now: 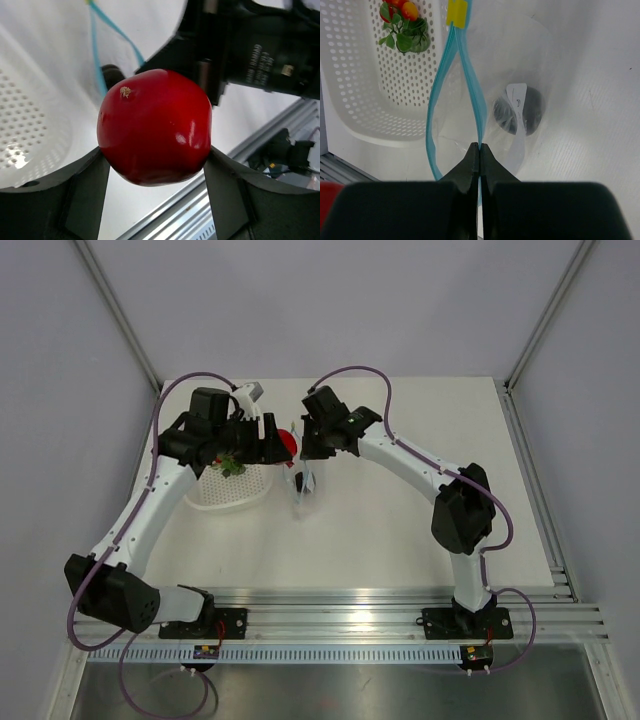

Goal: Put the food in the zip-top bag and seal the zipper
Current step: Place the fake fruit in the zipper food storage bag.

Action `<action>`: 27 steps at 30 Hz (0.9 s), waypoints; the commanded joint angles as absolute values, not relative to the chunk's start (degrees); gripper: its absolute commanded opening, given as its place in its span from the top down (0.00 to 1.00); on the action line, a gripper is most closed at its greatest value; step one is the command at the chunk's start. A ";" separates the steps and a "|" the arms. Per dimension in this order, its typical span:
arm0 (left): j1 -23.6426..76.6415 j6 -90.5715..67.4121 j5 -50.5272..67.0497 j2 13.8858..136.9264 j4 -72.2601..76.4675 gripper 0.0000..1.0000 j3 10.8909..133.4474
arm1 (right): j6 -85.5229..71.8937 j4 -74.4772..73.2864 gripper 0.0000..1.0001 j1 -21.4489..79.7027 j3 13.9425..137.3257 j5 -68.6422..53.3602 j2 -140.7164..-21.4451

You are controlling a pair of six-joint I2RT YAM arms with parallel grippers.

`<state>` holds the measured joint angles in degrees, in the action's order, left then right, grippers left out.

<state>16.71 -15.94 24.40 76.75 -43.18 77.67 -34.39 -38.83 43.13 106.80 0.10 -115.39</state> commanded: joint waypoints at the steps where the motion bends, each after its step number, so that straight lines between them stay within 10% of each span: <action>1: 18.81 -20.03 32.25 74.44 -37.27 0.42 75.42 | -35.24 -37.88 1.00 43.77 108.63 -1.32 -114.26; 27: 19.07 -24.34 31.56 86.04 -26.72 0.45 64.60 | -37.27 -31.99 1.00 43.68 99.41 -7.20 -105.73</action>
<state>18.26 -23.86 31.03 84.16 -30.30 64.34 -35.57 -38.35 42.33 99.18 -2.70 -109.19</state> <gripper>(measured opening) 0.710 0.010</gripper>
